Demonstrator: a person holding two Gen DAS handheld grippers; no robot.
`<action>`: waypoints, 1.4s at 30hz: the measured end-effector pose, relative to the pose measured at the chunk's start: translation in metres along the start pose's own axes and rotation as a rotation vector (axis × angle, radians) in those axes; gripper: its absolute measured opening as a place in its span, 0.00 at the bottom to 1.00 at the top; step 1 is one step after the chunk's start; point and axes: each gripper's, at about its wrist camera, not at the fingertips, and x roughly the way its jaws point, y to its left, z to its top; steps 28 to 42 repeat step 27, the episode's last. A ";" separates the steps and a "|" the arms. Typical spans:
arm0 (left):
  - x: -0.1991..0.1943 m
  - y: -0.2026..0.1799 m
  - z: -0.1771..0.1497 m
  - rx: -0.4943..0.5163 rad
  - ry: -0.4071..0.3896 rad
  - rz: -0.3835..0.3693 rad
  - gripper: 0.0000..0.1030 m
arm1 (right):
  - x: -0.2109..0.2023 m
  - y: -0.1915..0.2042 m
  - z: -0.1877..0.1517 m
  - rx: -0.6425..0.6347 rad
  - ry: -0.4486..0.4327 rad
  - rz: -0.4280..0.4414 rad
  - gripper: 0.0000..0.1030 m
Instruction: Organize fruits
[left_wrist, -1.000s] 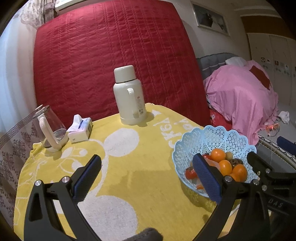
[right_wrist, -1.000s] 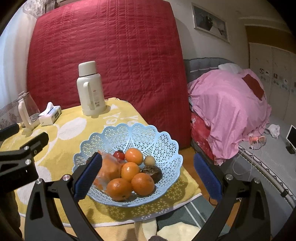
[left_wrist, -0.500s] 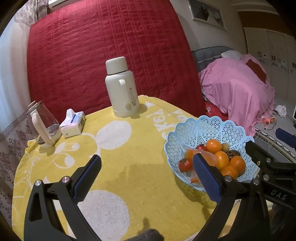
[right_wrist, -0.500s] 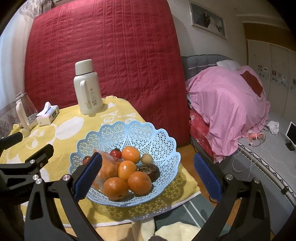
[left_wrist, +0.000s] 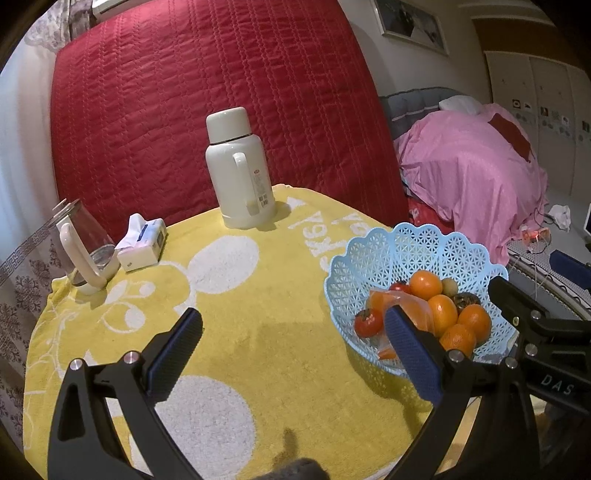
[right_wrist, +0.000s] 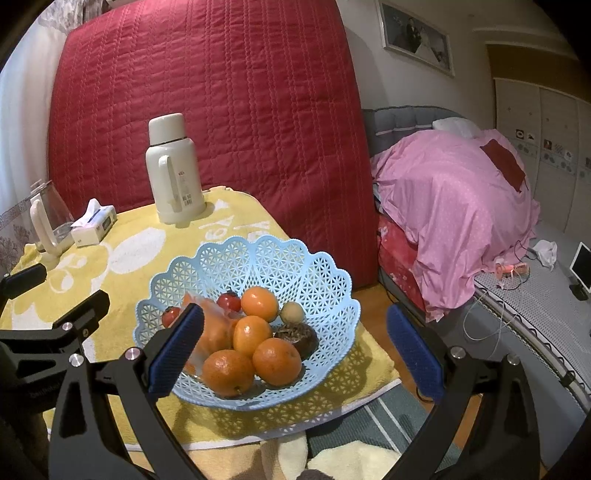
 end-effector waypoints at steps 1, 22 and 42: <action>0.000 0.000 0.000 0.001 0.001 0.000 0.95 | 0.000 0.000 0.000 0.000 0.000 0.000 0.97; -0.002 0.000 -0.004 0.008 0.005 -0.021 0.95 | 0.001 -0.003 -0.002 0.007 0.009 -0.004 0.97; 0.000 0.009 -0.007 -0.024 0.028 -0.011 0.95 | 0.000 0.001 -0.005 0.005 0.015 0.002 0.97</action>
